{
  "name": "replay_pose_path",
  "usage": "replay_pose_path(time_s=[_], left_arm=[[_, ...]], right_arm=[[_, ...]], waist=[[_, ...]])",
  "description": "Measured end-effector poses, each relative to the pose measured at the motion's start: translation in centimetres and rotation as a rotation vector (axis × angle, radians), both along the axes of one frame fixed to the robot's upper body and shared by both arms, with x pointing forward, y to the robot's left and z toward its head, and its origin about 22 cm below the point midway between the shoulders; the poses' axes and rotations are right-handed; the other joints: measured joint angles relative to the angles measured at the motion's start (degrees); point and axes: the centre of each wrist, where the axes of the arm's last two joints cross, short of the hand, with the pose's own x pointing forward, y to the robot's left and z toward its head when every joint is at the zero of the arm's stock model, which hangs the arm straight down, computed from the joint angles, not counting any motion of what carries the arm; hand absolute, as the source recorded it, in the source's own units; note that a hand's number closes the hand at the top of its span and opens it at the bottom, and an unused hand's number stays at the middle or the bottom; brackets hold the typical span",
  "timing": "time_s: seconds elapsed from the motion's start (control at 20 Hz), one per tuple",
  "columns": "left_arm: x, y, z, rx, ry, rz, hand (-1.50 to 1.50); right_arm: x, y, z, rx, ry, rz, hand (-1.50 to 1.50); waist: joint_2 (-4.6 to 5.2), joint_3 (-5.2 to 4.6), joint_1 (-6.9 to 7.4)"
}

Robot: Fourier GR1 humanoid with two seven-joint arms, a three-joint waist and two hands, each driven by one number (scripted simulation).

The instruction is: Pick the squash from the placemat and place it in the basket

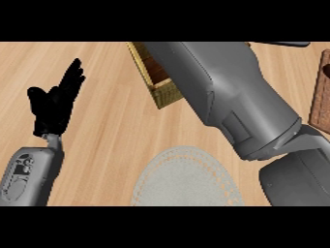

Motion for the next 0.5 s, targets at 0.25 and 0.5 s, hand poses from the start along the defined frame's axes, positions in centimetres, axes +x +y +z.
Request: replay_pose_path(time_s=[0.25,0.5], left_arm=[[-0.3,0.5,-0.5,-0.004,0.005,0.016,0.00],[-0.3,1.1,-0.5,0.000,0.004,0.027,0.00]], right_arm=[[0.4,-0.5,-0.8,0.056,0.014,0.003,1.50],[0.9,-1.3,-2.4,-0.083,0.056,-0.016,1.50]], waist=[[-0.14,0.09,-0.87],[-0.27,-0.07,-1.39]])
